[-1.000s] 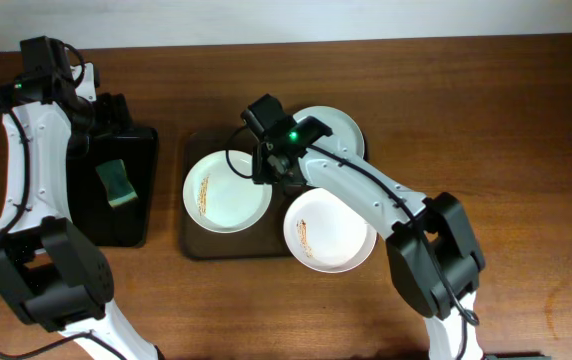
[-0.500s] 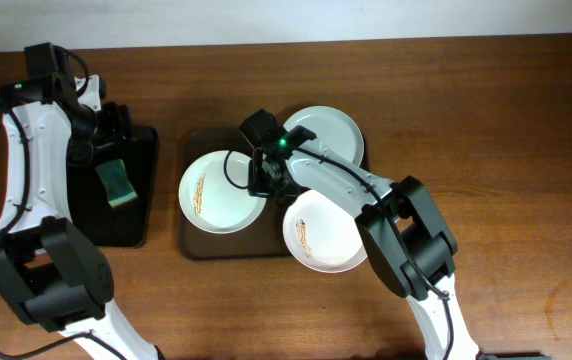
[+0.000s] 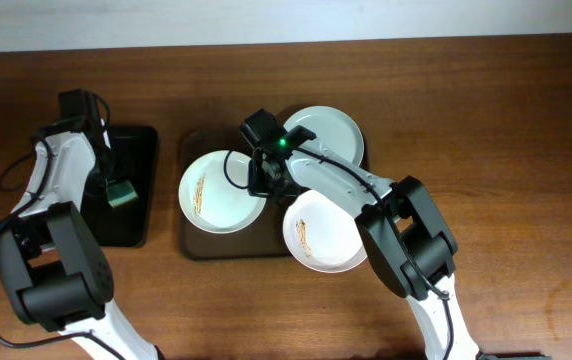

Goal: Clean dirty plates on tray and stack at the side
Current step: 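Grasp the green sponge from the black tray with the left gripper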

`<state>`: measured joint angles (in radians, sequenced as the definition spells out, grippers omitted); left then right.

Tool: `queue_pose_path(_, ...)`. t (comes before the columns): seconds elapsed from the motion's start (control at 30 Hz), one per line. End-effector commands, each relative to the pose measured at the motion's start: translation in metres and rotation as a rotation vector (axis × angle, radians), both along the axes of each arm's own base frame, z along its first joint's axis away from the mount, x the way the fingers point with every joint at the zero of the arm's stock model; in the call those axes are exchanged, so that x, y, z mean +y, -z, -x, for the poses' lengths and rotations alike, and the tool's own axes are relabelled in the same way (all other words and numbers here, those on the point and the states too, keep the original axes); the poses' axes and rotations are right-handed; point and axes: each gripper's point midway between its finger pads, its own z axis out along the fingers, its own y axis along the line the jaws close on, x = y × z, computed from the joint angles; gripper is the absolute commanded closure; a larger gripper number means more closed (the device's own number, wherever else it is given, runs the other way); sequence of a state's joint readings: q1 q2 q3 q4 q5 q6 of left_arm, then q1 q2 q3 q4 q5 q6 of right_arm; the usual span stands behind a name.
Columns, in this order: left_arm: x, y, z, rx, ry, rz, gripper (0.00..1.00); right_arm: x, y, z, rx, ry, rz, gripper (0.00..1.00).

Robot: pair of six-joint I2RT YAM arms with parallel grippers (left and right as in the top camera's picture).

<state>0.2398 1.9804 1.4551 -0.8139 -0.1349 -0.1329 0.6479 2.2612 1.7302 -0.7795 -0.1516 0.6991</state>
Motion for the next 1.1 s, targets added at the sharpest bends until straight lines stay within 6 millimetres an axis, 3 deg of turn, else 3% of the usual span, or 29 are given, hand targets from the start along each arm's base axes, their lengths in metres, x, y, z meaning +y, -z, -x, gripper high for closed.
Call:
queue_pose_path(0.0, 0.003, 0.003, 0.001, -0.002, -0.016, -0.017, 0.54, 0.002, 0.007, 0.000, 0.004, -0.006, 0.010, 0.95)
queue_pose_path(0.1, 0.003, 0.007, -0.002, -0.007, -0.016, -0.018, 0.55, 0.001, 0.007, 0.000, 0.004, -0.006, 0.010, 0.95)
queue_pose_path(0.23, 0.000, 0.037, -0.004, 0.030, -0.036, 0.019, 0.66, 0.001, 0.007, 0.000, 0.003, -0.010, 0.011, 0.95)
queue_pose_path(0.37, -0.002, 0.049, -0.003, 0.049, -0.035, 0.031, 0.70, 0.001, 0.007, 0.000, 0.003, -0.009, 0.011, 0.95)
queue_pose_path(0.43, -0.003, 0.060, 0.001, 0.076, -0.035, 0.037, 0.84, 0.001, 0.007, 0.000, 0.003, -0.010, 0.011, 0.95)
queue_pose_path(0.47, -0.003, 0.063, 0.001, 0.082, -0.035, 0.039, 0.99, 0.001, 0.007, 0.000, 0.003, -0.010, 0.011, 0.95)
queue_pose_path(0.5, -0.003, 0.061, 0.001, 0.079, -0.035, 0.038, 0.99, 0.002, 0.007, 0.000, 0.003, -0.010, 0.011, 0.95)
queue_pose_path(0.6, -0.013, 0.032, -0.018, 0.020, -0.002, 0.109, 0.99, 0.002, 0.007, 0.000, 0.003, -0.010, 0.011, 0.95)
queue_pose_path(0.7, -0.037, -0.042, -0.043, -0.095, 0.202, 0.187, 0.99, 0.002, 0.006, -0.002, -0.003, -0.008, 0.004, 0.95)
queue_pose_path(0.77, -0.056, -0.076, -0.045, -0.124, 0.319, 0.179, 0.99, 0.001, 0.005, -0.004, 0.015, 0.000, -0.027, 0.95)
queue_pose_path(0.93, -0.115, -0.078, -0.038, -0.074, 0.538, 0.175, 0.99, -0.007, 0.003, -0.011, 0.042, 0.019, -0.067, 0.95)
queue_pose_path(1.07, -0.171, -0.056, -0.024, -0.031, 0.663, 0.249, 0.99, -0.007, 0.003, -0.010, 0.044, 0.018, -0.066, 0.96)
